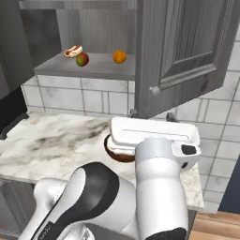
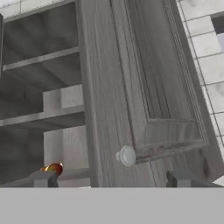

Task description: Open the cabinet. Pick the mango and orange from the cabinet and place them into the bowl. Then close the cabinet.

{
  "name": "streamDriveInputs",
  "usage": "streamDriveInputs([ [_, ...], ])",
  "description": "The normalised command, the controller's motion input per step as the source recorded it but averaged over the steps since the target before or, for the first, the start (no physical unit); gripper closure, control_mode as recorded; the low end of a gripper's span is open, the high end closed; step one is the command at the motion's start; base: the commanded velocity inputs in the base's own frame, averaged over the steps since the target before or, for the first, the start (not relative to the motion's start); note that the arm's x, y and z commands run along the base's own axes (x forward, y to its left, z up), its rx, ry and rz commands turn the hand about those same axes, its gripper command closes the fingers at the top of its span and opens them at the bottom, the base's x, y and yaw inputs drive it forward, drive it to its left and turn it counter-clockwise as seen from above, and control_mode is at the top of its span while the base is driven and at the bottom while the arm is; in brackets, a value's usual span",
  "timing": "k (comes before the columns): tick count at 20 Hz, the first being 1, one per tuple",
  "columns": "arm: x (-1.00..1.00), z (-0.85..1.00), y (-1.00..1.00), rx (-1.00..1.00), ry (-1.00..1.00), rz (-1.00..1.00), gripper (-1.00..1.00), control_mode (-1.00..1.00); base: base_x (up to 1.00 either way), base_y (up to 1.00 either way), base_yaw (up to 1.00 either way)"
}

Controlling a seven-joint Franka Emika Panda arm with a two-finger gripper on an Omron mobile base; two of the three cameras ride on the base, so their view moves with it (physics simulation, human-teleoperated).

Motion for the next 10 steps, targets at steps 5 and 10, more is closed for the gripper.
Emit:
streamDriveInputs([
  [5, -0.23, -0.1, 0.74, -0.2, -0.06, -0.05, -1.0, -1.0, 0.0, 0.0, 0.0],
  [10, 0.01, -0.19, 0.92, -0.26, 0.0, -0.33, -1.0, -1.0, 0.0, 0.0, 0.0],
])
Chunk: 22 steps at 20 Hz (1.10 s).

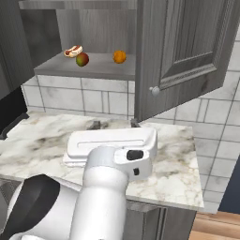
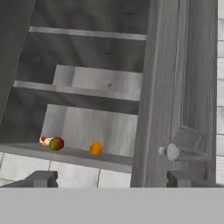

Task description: Open the cabinet. Pick the mango and orange from the cabinet and place them into the bowl. Then close the cabinet.

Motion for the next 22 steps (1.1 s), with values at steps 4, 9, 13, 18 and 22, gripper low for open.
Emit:
streamDriveInputs([
  [4, 0.0, 0.0, 0.63, -0.19, -0.03, -0.57, -1.0, -1.0, 0.0, 0.0, 0.0],
  [9, 0.03, 0.0, 0.57, -0.15, -0.08, -0.69, -1.0, -1.0, 0.0, 0.0, 0.0],
  [13, 0.39, 0.0, 0.62, -0.21, -0.05, -0.62, -1.0, -1.0, 0.0, 0.0, 0.0],
  [18, 0.74, -0.03, 0.35, -0.17, -0.01, -0.54, -1.0, -1.0, 0.0, 0.0, 0.0],
  [22, 0.83, -0.18, -0.04, -0.04, 0.0, -0.11, -1.0, -1.0, 0.0, 0.0, 0.0],
])
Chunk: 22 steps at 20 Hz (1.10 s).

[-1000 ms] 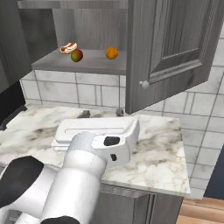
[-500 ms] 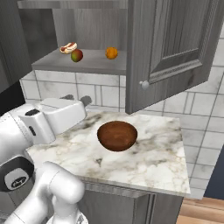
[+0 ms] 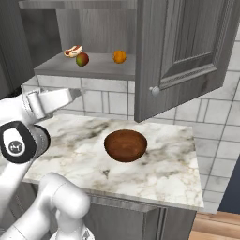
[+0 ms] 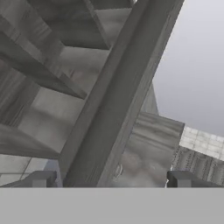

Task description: Open the cabinet. Pick the mango and orange from the cabinet and place them into the bowl. Then close the cabinet.

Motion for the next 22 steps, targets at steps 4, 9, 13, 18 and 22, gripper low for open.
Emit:
streamDriveInputs([
  [4, 0.63, -0.24, -0.38, 0.0, 0.0, -0.03, -1.0, -1.0, 0.0, 0.0, 0.0],
  [9, 0.58, -0.12, -0.43, 0.02, 0.0, -0.04, -1.0, -1.0, 0.0, 0.0, 0.0],
  [13, 0.31, 0.0, -0.54, 0.07, 0.0, -0.14, -1.0, -1.0, 0.0, 0.0, 0.0],
  [18, 0.0, 0.0, -0.75, 0.19, 0.0, -0.17, -1.0, -1.0, 0.0, 0.0, 0.0],
  [22, -0.03, 0.0, -0.84, 0.22, -0.01, -0.15, -1.0, -1.0, 0.0, 0.0, 0.0],
])
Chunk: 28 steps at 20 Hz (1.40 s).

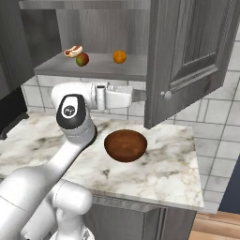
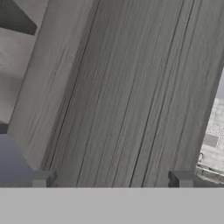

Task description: Open the cabinet. Pick the mango and orange from the cabinet and place them into the bowl. Then close the cabinet.

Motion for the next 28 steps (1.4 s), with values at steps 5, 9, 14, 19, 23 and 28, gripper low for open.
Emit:
streamDriveInputs([
  [5, -0.22, 0.0, -0.67, 0.18, -0.11, -0.1, -1.0, -1.0, 0.0, 0.0, 0.0],
  [9, -0.12, 0.0, -0.57, 0.11, -0.18, -0.05, -1.0, -1.0, 0.0, 0.0, 0.0],
  [14, -0.03, 0.0, -0.07, 0.04, -0.2, -0.01, -1.0, -1.0, 0.0, 0.0, 0.0],
  [19, -0.05, -0.02, 0.81, -0.01, -0.22, 0.0, -1.0, -1.0, 0.0, 0.0, 0.0],
  [23, 0.0, -0.02, 0.95, -0.01, -0.17, 0.03, -1.0, -1.0, 0.0, 0.0, 0.0],
  [28, 0.0, 0.01, 0.5, 0.02, 0.0, 0.15, -1.0, -1.0, 0.0, 0.0, 0.0],
])
